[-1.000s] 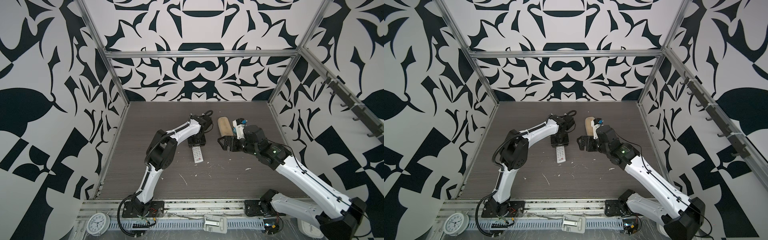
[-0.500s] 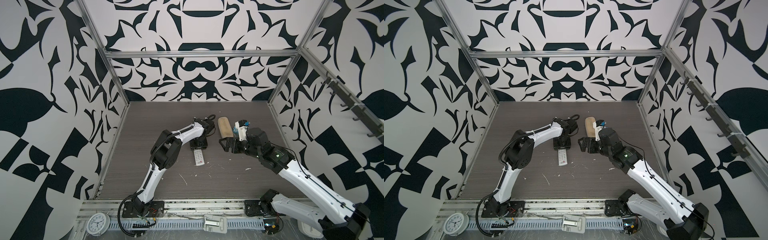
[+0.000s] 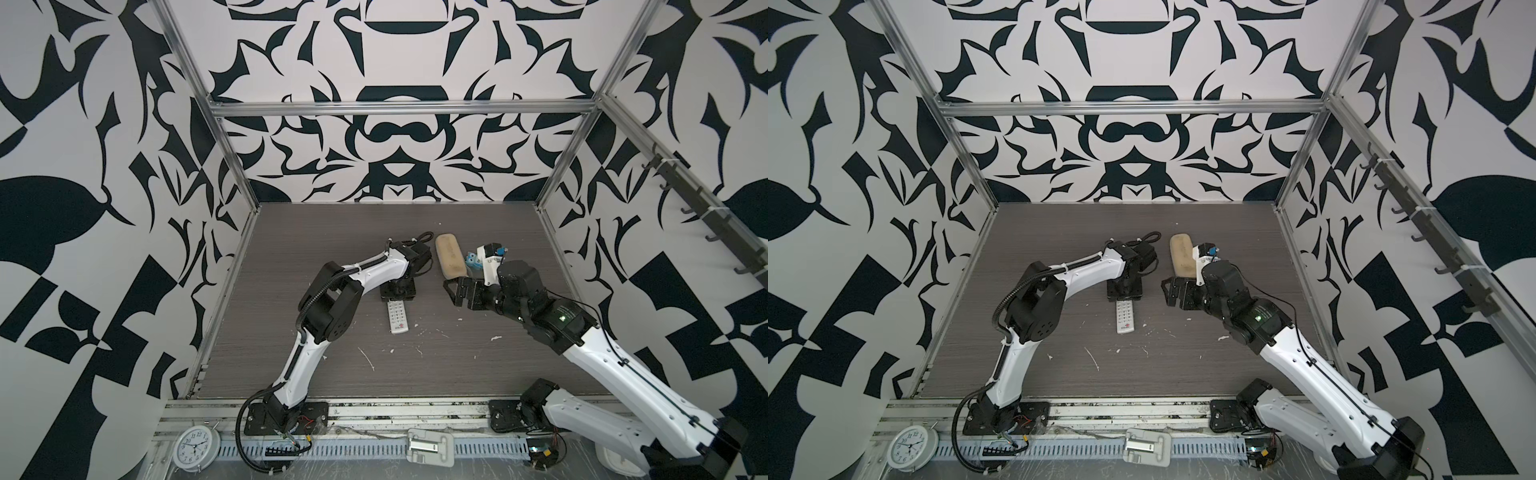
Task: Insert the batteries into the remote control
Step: 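Lower the remote onto the table with the left gripper while the right gripper withdraws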
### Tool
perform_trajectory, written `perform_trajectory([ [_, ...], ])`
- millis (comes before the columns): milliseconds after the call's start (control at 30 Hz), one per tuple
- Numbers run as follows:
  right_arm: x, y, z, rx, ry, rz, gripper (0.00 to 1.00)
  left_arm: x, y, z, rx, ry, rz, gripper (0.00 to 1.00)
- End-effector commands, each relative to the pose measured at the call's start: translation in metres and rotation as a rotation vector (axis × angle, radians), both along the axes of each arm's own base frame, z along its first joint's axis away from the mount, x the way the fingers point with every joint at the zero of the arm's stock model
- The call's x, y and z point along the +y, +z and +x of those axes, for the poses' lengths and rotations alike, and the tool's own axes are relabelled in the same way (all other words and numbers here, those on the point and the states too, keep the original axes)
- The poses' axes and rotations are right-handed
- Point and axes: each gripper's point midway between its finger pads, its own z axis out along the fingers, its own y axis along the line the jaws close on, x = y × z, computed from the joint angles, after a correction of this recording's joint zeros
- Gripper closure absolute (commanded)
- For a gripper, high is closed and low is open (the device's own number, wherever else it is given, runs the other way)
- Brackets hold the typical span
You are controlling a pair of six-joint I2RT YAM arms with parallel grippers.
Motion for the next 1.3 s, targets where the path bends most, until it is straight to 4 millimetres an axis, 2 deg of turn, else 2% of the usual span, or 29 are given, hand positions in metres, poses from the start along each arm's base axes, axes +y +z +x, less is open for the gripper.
perform_trajectory([
  [0,-0.005,0.012,0.007,-0.042,-0.032,-0.005,0.0,0.012,-0.021,-0.022,0.079,-0.006,0.065,0.51],
  [367,-0.012,0.024,0.013,-0.083,-0.053,-0.056,0.01,0.011,-0.023,-0.025,0.085,-0.002,0.05,0.44],
  [633,-0.019,0.02,0.015,-0.094,-0.084,-0.081,0.01,0.004,-0.02,-0.025,0.087,-0.015,0.013,0.42],
  [867,-0.023,0.024,0.019,-0.122,-0.095,-0.117,0.01,0.002,-0.008,-0.021,0.063,-0.039,-0.004,0.4],
  [1100,-0.021,0.019,0.022,-0.114,-0.088,-0.123,0.0,0.002,-0.006,-0.02,0.051,-0.065,-0.009,0.4],
  [1267,-0.021,0.021,0.02,-0.122,-0.086,-0.113,0.01,-0.002,0.006,-0.015,0.029,-0.093,-0.027,0.31],
])
